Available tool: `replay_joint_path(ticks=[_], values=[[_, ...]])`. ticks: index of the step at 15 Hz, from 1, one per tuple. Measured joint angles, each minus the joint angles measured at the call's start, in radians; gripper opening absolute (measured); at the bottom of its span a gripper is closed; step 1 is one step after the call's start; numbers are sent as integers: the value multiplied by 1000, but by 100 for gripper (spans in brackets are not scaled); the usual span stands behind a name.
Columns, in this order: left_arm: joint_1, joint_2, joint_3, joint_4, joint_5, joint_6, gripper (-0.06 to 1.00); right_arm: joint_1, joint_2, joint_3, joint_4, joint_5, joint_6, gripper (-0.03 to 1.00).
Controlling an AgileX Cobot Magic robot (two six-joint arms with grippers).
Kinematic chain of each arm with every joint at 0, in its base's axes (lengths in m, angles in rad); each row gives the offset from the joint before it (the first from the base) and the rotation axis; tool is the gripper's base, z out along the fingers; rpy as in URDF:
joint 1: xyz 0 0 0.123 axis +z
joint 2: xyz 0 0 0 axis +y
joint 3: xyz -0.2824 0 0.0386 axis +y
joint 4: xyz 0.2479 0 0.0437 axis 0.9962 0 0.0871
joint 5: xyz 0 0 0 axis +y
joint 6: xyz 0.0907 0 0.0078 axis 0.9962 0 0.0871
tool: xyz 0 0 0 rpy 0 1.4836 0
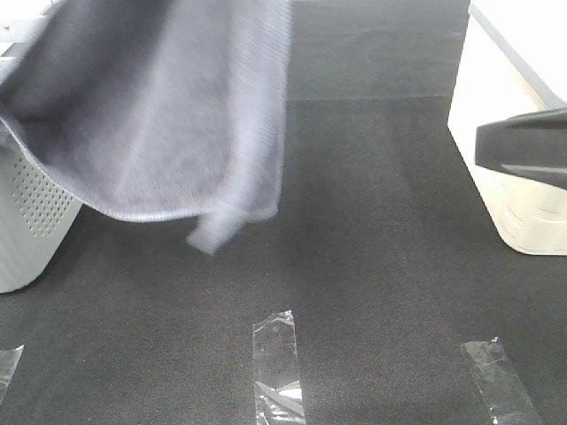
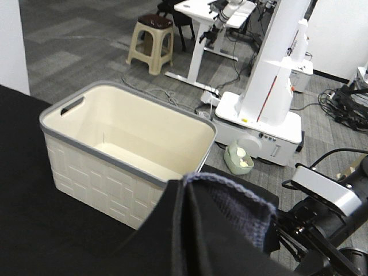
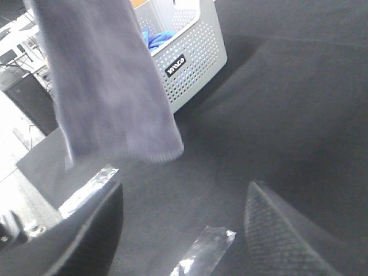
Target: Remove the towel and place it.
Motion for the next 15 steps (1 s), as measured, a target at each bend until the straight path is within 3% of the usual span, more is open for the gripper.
replay_joint_path(ticks=[3,7,9,12,15], values=[[-63,49,0,38,-62,-6,0,162,51,0,-63,-171,-17,58],[-68,52,0,42,-87,-8,0,404,183,0,-152,-420,101,58],[-68,52,0,42,-87,-8,0,499,277,0,-154,-581,146,65],[-68,52,0,42,-87,-9,0,522,413,0,-154,-728,195,69],[-68,46,0,38,-55,-9,0,522,482,0,-151,-749,209,70]])
